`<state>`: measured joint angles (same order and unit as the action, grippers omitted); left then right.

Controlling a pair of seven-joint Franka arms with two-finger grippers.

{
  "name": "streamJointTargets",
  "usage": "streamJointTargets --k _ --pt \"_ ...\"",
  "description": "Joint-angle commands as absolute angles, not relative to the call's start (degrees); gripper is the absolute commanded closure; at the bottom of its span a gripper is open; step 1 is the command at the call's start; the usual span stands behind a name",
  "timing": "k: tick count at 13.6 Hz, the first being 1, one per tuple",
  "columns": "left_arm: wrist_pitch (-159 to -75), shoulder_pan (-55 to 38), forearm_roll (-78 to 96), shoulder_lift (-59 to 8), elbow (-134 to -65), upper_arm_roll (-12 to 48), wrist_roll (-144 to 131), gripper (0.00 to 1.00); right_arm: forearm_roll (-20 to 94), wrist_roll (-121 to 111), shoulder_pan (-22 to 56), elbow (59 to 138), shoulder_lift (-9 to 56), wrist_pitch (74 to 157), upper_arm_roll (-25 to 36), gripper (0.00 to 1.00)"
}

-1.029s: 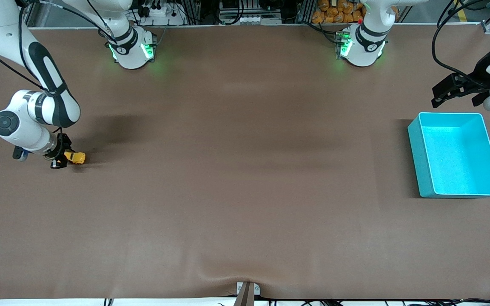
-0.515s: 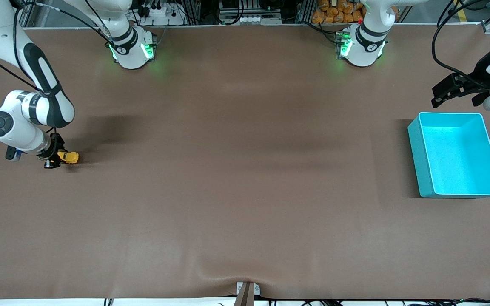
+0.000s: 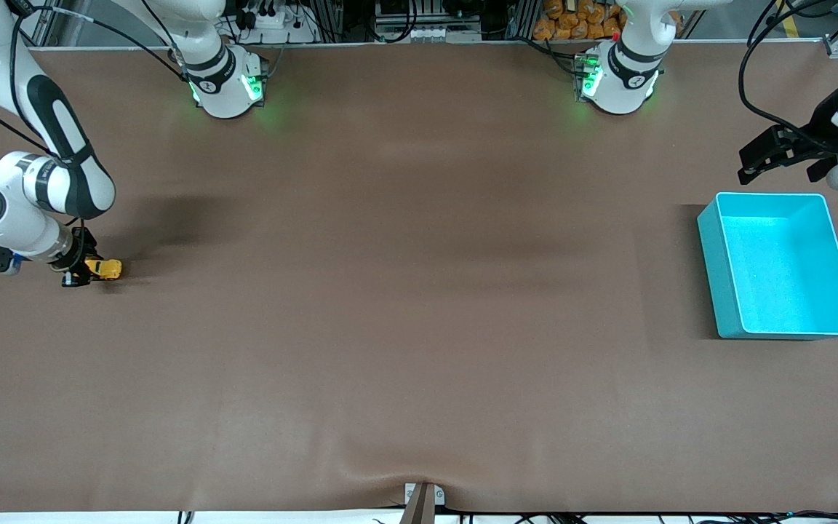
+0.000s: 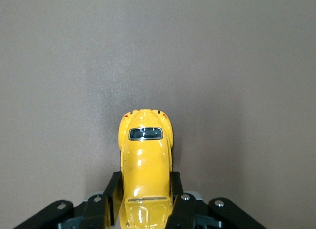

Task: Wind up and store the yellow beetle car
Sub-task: 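Pull the held car backward along the table with the right gripper, then open the right gripper to release the car toward the blue bin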

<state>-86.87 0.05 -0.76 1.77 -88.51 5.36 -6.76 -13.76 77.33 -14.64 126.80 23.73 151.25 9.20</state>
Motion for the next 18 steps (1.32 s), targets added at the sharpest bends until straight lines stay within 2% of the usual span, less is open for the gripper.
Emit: streamJointTargets --k 1,5,6,7,8,10,15,18 --pt "-86.8 0.6 0.8 1.6 -87.6 5.5 -6.1 0.00 -15.8 77.3 -16.1 126.6 27.7 151.8 8.8 0.79" --pt "-86.8 0.6 0.8 1.6 -87.6 5.5 -6.1 0.00 -15.8 77.3 -16.0 126.6 27.7 151.7 8.8 0.78" --pt "-86.8 0.6 0.8 1.6 -87.6 5.4 -6.1 0.00 -15.8 77.2 -16.0 126.6 27.7 151.7 8.8 0.71" --pt "-86.8 0.6 0.8 1.6 -87.6 5.4 -6.1 0.00 -15.8 77.0 -16.0 126.6 27.6 151.6 8.8 0.45" --pt "-86.8 0.6 0.8 1.5 -87.6 5.4 -6.1 0.00 -15.8 77.0 -16.0 126.6 27.3 151.4 8.8 0.03" --pt "-86.8 0.6 0.8 1.6 -87.6 5.4 -6.1 0.00 -15.6 77.3 -15.6 126.4 24.8 149.8 8.7 0.00" --pt "-86.8 0.7 0.7 1.5 -87.6 5.2 -6.1 0.00 -11.1 77.3 -14.4 112.1 17.3 119.6 5.1 0.00" --pt "-86.8 0.7 0.8 1.5 -87.6 5.2 -6.1 0.00 -9.1 77.3 -13.0 102.2 16.3 107.8 3.7 0.00"
